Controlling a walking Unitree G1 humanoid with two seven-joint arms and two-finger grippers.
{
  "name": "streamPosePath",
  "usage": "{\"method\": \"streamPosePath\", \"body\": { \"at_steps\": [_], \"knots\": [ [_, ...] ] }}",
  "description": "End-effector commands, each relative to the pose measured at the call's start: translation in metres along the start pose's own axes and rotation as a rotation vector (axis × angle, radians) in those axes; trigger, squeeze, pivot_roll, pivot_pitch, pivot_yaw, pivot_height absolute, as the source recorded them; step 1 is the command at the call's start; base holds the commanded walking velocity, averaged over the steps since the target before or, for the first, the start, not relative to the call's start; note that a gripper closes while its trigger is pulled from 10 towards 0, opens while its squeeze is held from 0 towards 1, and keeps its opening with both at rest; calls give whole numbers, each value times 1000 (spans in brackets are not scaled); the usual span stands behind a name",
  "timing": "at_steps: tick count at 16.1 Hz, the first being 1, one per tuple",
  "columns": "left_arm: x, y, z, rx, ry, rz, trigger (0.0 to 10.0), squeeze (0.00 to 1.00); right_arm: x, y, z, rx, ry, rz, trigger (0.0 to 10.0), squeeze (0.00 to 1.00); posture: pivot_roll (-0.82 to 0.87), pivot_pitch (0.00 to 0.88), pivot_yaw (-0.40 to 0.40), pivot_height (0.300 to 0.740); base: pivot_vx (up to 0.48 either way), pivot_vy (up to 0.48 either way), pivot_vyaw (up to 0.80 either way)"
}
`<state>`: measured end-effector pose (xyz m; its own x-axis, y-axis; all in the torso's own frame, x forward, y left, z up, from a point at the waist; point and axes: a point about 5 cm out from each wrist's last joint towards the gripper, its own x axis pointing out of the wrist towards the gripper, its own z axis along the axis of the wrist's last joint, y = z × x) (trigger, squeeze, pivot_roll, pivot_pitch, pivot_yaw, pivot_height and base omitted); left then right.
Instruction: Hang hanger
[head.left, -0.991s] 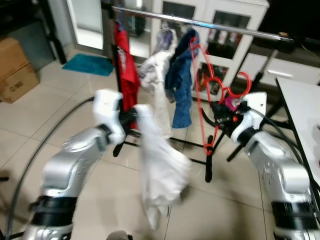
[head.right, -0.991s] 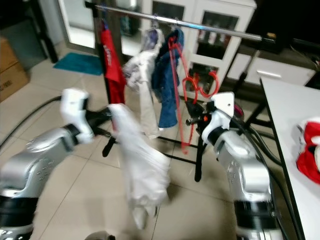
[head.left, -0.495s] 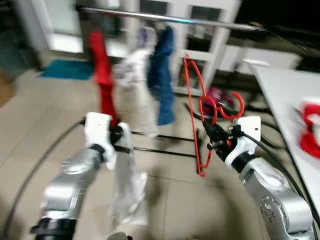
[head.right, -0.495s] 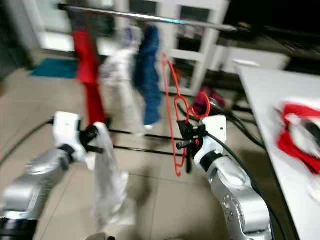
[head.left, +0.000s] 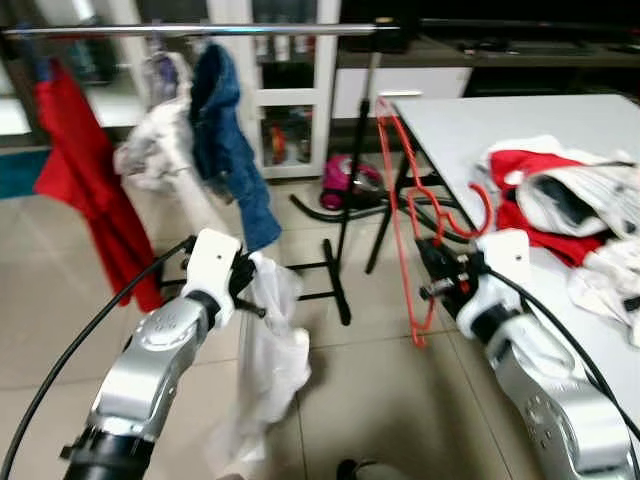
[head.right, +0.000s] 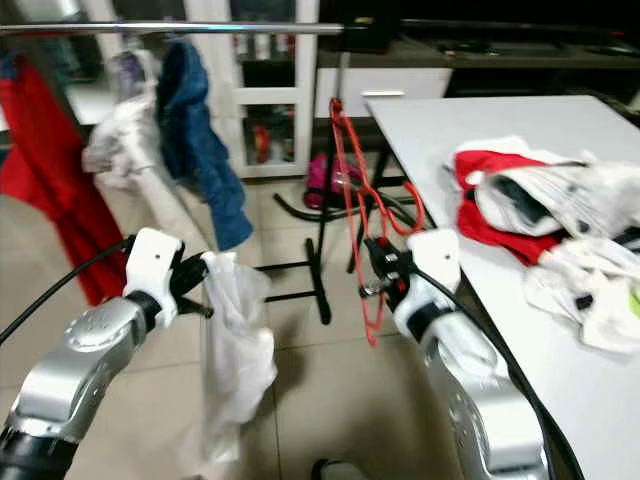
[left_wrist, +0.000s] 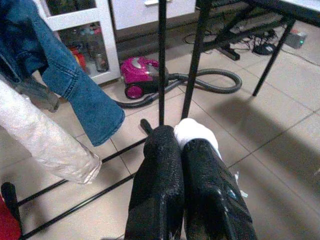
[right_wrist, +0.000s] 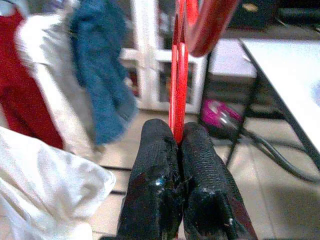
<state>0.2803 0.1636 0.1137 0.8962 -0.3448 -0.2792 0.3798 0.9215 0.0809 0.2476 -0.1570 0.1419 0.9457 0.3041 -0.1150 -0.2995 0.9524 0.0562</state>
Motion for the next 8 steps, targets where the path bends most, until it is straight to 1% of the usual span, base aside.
{"method": "streamPosePath", "body": {
  "at_steps": [1, 2, 4, 5, 6, 7, 8],
  "knots": [
    [-2, -2, 15, 18, -63, -4, 10000, 0, -2, -5, 1, 15, 5, -37, 10000, 0, 5, 0, -13, 740, 0, 0, -775],
    [-4, -3, 17, 13, -71, -1, 10000, 0, -4, -6, 1, 20, 14, -51, 10000, 0, 10, 0, -17, 740, 0, 0, -775],
    [-5, -3, 17, 8, -87, -1, 10000, 0, -4, -7, 4, 17, -8, -65, 10000, 0, 14, 0, -25, 740, 0, 0, -775],
    [-5, -3, 19, 4, -99, 2, 10000, 0, -2, -6, 11, 56, -59, -70, 10000, 0, 16, 0, -30, 740, 0, 0, -775],
    [-5, -1, 20, -17, -109, 14, 10000, 0, 0, -4, 19, 99, -109, -63, 10000, 0, 16, 0, -34, 740, 0, 0, -775],
    [-4, -1, 21, -32, -117, 20, 10000, 0, 1, -4, 21, 67, -98, -60, 10000, 0, 15, 0, -36, 740, 0, 0, -781],
    [-4, -1, 21, -35, -118, 21, 10000, 0, 1, -3, 20, 60, -88, -53, 10000, 0, 15, 0, -35, 740, 0, 0, -781]
  ]
}}
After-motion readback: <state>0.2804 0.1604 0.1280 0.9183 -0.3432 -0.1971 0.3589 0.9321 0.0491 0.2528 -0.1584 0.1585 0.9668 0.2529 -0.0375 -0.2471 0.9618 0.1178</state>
